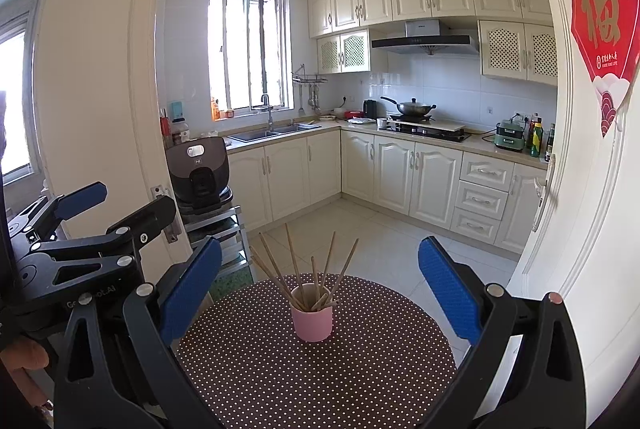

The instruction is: Organize utensils

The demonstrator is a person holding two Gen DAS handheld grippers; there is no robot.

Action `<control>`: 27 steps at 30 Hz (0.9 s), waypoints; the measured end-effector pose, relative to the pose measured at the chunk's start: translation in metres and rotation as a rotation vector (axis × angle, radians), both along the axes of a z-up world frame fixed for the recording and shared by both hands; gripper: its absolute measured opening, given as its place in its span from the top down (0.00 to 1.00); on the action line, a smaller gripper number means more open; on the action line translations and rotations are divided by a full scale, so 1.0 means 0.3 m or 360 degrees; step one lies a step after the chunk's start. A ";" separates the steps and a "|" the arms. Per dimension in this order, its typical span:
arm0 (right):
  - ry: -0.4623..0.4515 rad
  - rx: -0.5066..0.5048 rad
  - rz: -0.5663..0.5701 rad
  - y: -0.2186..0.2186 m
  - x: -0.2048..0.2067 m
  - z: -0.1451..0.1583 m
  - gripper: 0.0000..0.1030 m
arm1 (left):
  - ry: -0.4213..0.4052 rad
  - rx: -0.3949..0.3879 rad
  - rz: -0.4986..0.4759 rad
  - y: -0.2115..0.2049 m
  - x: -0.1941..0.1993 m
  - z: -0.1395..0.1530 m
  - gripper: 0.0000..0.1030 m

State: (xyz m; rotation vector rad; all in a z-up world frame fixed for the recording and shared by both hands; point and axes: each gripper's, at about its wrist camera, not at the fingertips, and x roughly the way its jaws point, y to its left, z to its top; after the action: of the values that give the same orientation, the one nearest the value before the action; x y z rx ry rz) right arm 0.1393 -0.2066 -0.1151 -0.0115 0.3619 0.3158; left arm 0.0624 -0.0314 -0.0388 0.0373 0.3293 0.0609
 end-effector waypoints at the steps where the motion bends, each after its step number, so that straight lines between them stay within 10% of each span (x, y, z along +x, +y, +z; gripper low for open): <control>1: 0.0003 -0.0003 0.0000 0.003 -0.001 -0.002 0.08 | 0.0005 0.0002 -0.0001 -0.001 0.002 -0.002 0.06; 15: 0.0224 -0.0144 -0.0089 -0.031 0.069 -0.074 0.08 | 0.0208 0.0060 -0.0043 -0.042 0.084 -0.083 0.06; 27: 0.0662 -0.0275 -0.0202 -0.101 0.162 -0.335 0.08 | 0.0685 0.0136 -0.0103 -0.078 0.242 -0.343 0.06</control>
State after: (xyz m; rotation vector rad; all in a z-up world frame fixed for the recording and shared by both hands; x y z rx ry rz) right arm 0.1881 -0.2368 -0.2157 -0.0931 0.7985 0.1583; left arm 0.1351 -0.0550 -0.1417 0.1470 0.7554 0.0021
